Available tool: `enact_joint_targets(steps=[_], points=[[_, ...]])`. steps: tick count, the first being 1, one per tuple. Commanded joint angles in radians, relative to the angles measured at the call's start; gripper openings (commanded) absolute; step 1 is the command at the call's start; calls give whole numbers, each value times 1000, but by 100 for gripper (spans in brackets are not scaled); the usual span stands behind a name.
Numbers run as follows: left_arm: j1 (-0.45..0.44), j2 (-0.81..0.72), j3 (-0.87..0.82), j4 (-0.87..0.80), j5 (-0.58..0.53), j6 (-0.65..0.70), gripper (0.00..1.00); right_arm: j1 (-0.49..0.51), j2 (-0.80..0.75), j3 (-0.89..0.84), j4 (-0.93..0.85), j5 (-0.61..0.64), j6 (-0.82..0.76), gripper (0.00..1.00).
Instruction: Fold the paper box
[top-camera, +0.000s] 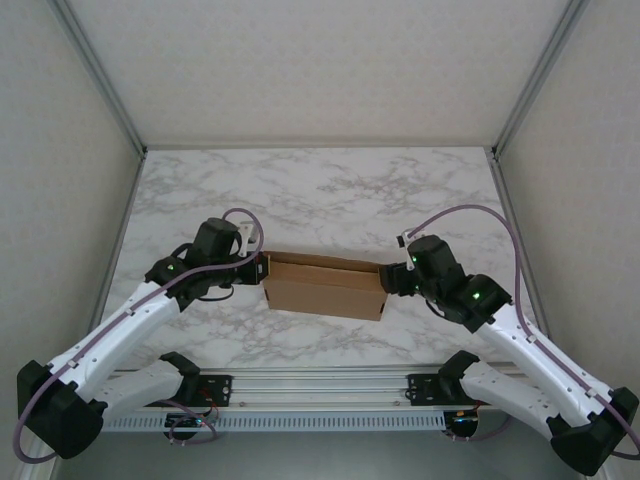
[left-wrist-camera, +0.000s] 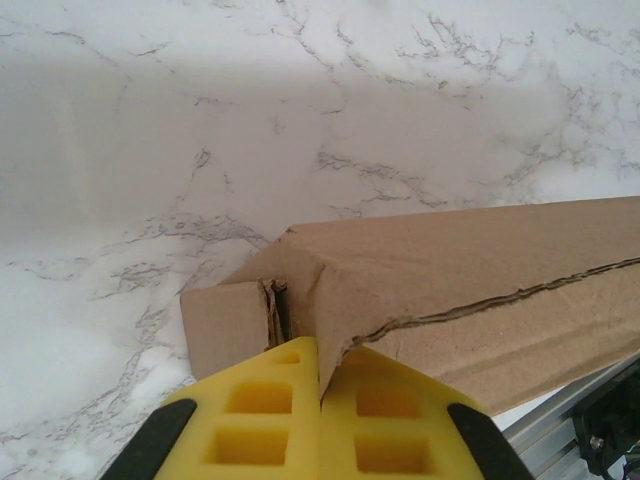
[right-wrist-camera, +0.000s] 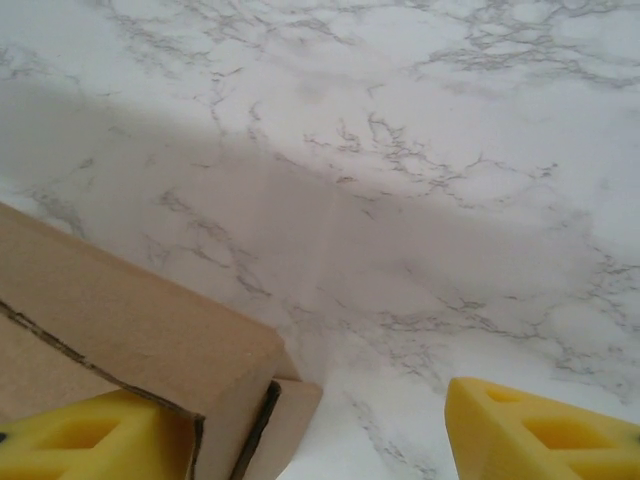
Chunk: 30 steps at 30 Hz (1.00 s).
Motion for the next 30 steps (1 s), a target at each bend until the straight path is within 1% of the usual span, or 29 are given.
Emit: enact_joint_targets(steps=[1, 6, 9, 11, 13, 14, 16, 18, 21, 23, 26, 27, 30], points=[[8, -10, -8, -35, -24, 4, 3, -8, -5, 58, -16, 19, 8, 67], [8, -19, 18, -45, -46, 9, 3, -8, 54, 140, -34, -98, 0, 69], [8, -16, 23, -46, -45, 9, 3, 8, 78, 195, -45, -167, -25, 67], [9, -11, 23, -45, -41, 4, 2, 23, 80, 224, -38, -220, -42, 60], [8, -10, 21, -39, -37, 1, 2, 46, 94, 248, -36, -237, -43, 51], [7, -9, 20, -35, -36, 0, 2, 80, 114, 264, -35, -246, -50, 46], [5, -3, 20, -34, -36, 0, 2, 136, 158, 277, -20, -235, -53, 37], [4, 3, 20, -33, -34, 1, 2, 209, 224, 288, 10, -191, -49, 25], [2, 5, 20, -31, -36, 1, 2, 290, 327, 303, 78, -137, -22, 16], [1, 5, 20, -33, -37, 0, 1, 326, 393, 321, 121, -104, -6, 6], [-1, 6, 22, -41, -41, 2, 1, 356, 495, 362, 147, -36, 35, 0], [-1, 5, 23, -43, -43, 2, 1, 364, 524, 377, 151, -13, 46, 0], [-3, 1, 24, -48, -47, 1, 1, 381, 583, 398, 184, -3, 75, 0]])
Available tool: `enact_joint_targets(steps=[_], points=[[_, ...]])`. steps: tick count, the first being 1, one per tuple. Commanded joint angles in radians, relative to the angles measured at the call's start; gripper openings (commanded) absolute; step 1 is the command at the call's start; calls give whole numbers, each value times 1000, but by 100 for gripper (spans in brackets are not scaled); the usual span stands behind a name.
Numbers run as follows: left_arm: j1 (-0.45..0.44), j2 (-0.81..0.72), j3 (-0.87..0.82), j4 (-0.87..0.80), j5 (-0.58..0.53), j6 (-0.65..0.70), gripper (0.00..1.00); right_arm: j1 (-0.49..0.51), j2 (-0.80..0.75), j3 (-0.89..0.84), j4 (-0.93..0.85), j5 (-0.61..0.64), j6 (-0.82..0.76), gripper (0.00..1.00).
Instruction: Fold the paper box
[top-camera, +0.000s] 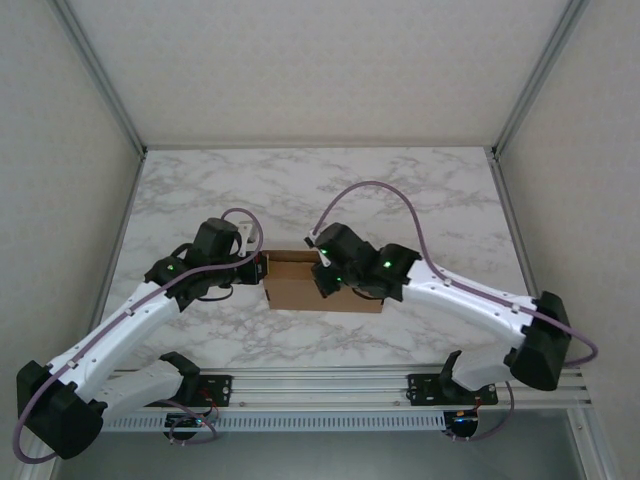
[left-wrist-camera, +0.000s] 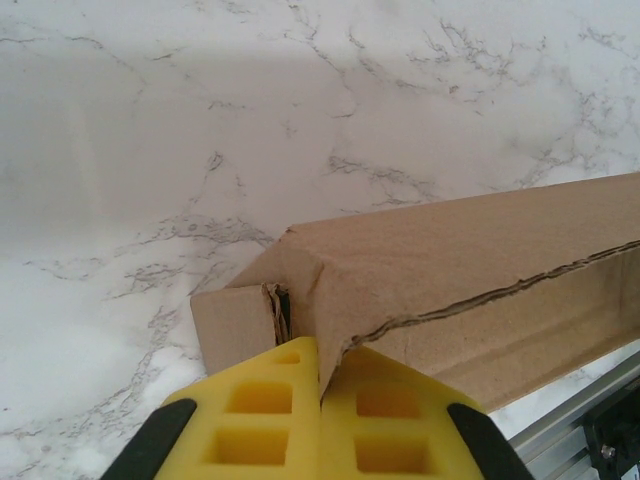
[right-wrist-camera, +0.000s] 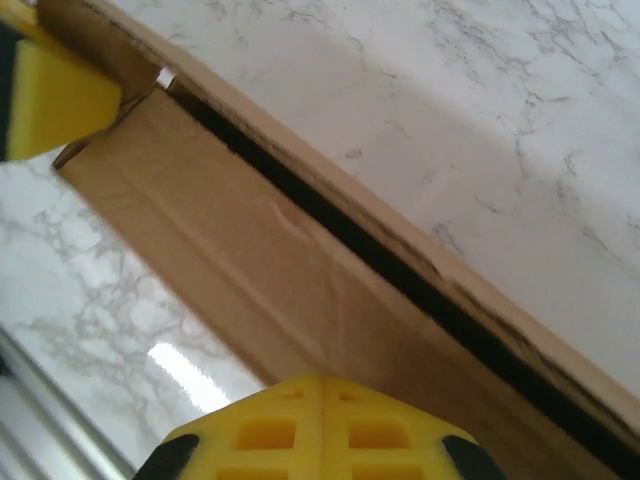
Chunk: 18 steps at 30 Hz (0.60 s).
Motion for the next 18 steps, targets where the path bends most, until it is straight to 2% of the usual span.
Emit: enact_joint_targets(steps=[1, 6, 18], points=[[-3, 2, 23, -42, -24, 1, 1, 27, 41, 60, 61, 65, 67, 0], [-4, -1, 31, -59, -23, 0, 1, 53, 114, 92, 26, 111, 97, 0], [-4, -21, 6, -64, -8, -22, 2, 57, 164, 32, 20, 211, 131, 0]])
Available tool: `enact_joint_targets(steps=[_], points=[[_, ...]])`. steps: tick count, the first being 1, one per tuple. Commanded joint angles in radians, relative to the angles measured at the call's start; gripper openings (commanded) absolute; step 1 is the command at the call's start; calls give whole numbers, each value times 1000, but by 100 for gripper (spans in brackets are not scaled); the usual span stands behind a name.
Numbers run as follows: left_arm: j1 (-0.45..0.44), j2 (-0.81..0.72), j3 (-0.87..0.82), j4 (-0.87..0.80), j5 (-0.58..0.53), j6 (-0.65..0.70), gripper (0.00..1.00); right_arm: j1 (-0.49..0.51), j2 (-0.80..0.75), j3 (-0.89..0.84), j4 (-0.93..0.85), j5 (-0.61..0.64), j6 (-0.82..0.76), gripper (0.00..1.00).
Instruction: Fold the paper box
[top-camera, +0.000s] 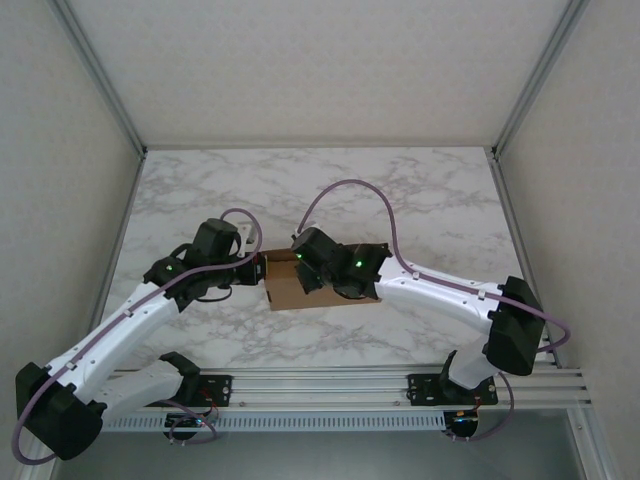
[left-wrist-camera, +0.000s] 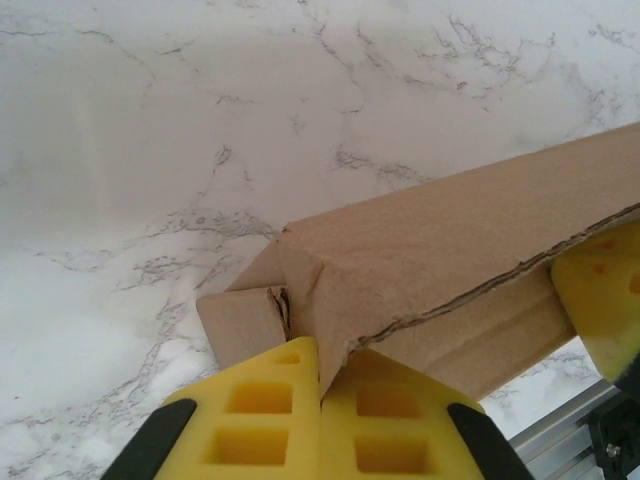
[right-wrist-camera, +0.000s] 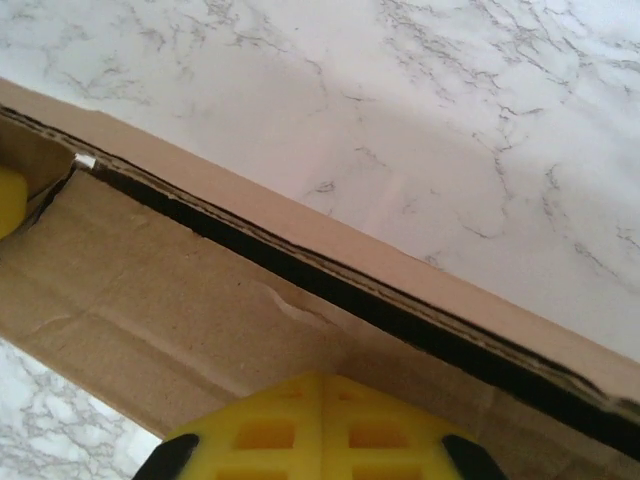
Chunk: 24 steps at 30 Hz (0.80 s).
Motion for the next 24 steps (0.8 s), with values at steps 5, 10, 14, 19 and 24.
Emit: enact_joint_targets(steps=[5, 10, 14, 19, 24], points=[[-13, -14, -32, -12, 27, -58, 2, 10, 47, -30, -2, 75, 46, 0], [-38, -14, -59, 21, 36, -104, 3, 9, 67, -25, 10, 66, 61, 0], [-60, -10, -49, 23, 26, -119, 4, 10, 70, -25, 12, 57, 71, 0], [-84, -19, -67, 17, 15, -137, 8, 10, 56, -37, 16, 74, 75, 0], [-101, -64, -85, 12, 4, -153, 29, 17, 46, -62, 38, 89, 92, 0]])
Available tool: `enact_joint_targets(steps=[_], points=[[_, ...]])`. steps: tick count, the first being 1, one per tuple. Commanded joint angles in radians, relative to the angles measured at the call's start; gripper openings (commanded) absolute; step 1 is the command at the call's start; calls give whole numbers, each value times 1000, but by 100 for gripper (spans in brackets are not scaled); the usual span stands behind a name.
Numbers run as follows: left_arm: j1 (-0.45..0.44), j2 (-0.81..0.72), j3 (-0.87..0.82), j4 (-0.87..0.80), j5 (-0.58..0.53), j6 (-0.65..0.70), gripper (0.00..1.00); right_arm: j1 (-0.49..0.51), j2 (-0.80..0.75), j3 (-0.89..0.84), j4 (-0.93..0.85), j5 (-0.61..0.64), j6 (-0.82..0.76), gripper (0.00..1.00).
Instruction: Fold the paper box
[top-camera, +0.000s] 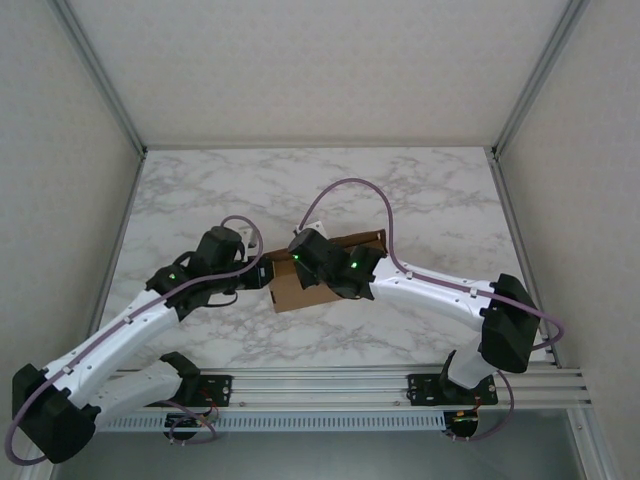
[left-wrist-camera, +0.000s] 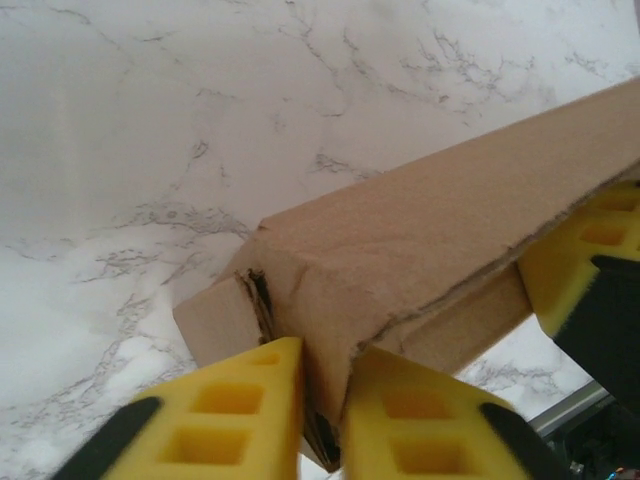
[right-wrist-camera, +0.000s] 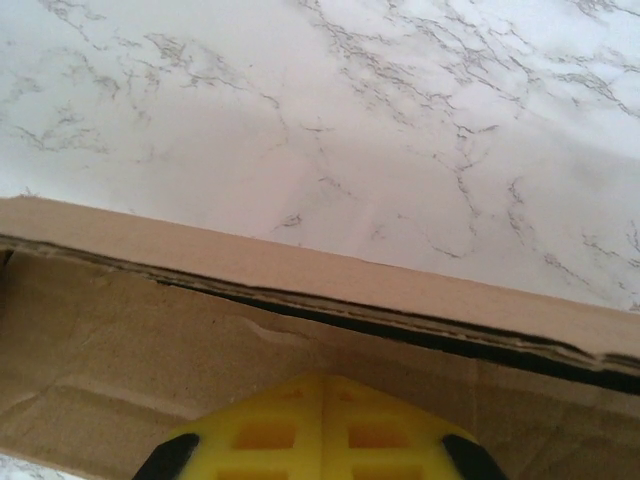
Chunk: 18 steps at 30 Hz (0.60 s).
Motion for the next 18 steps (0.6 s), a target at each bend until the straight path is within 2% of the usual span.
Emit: enact_joint_targets(steps=[1, 4, 6, 11, 14, 18], points=[[-25, -34, -16, -67, 22, -21, 34, 17, 16, -51, -13, 6, 28, 0], [-25, -72, 29, -78, -12, -2, 43, 25, -4, -70, 3, 19, 32, 0], [-23, -91, 64, -84, -31, 8, 44, 26, -20, -80, 10, 30, 33, 0], [-24, -106, 143, -88, -26, 66, 44, 28, -50, -103, 27, 36, 33, 0], [-22, -104, 173, -69, -77, 93, 41, 29, -53, -112, 31, 36, 34, 0], [-16, -63, 207, -26, -183, 105, 42, 29, -53, -116, 37, 29, 43, 0]])
